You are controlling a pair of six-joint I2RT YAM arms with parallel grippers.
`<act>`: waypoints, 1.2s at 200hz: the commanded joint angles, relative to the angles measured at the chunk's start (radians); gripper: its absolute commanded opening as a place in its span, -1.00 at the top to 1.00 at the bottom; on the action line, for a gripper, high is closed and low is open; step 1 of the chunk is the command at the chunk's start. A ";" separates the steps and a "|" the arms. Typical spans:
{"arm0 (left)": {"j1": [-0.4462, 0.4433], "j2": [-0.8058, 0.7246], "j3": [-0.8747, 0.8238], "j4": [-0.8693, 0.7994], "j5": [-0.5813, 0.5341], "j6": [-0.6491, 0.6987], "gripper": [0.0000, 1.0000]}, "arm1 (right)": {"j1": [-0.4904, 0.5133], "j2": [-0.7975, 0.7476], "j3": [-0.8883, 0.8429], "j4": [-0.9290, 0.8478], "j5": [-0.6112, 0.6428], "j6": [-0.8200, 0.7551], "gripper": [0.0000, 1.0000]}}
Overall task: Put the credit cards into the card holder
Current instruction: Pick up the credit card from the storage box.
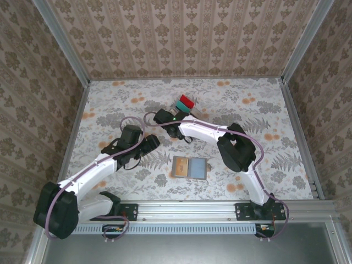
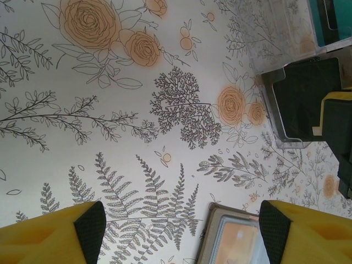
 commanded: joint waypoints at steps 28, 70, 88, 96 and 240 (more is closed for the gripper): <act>0.009 0.006 -0.001 0.002 0.016 -0.010 -0.53 | -0.014 -0.072 -0.001 -0.042 -0.038 0.024 0.81; 0.009 0.015 0.013 0.000 0.021 -0.003 -0.53 | -0.024 -0.105 0.022 -0.098 -0.143 0.068 0.90; 0.009 0.020 0.024 -0.001 0.028 0.005 -0.53 | -0.032 -0.134 0.020 -0.118 -0.203 0.097 0.91; 0.009 0.022 0.029 -0.001 0.031 0.008 -0.53 | -0.038 -0.153 0.016 -0.124 -0.233 0.114 0.91; 0.007 0.262 0.137 0.491 0.521 -0.074 -0.39 | -0.353 -0.726 -0.798 0.768 -1.336 0.853 1.00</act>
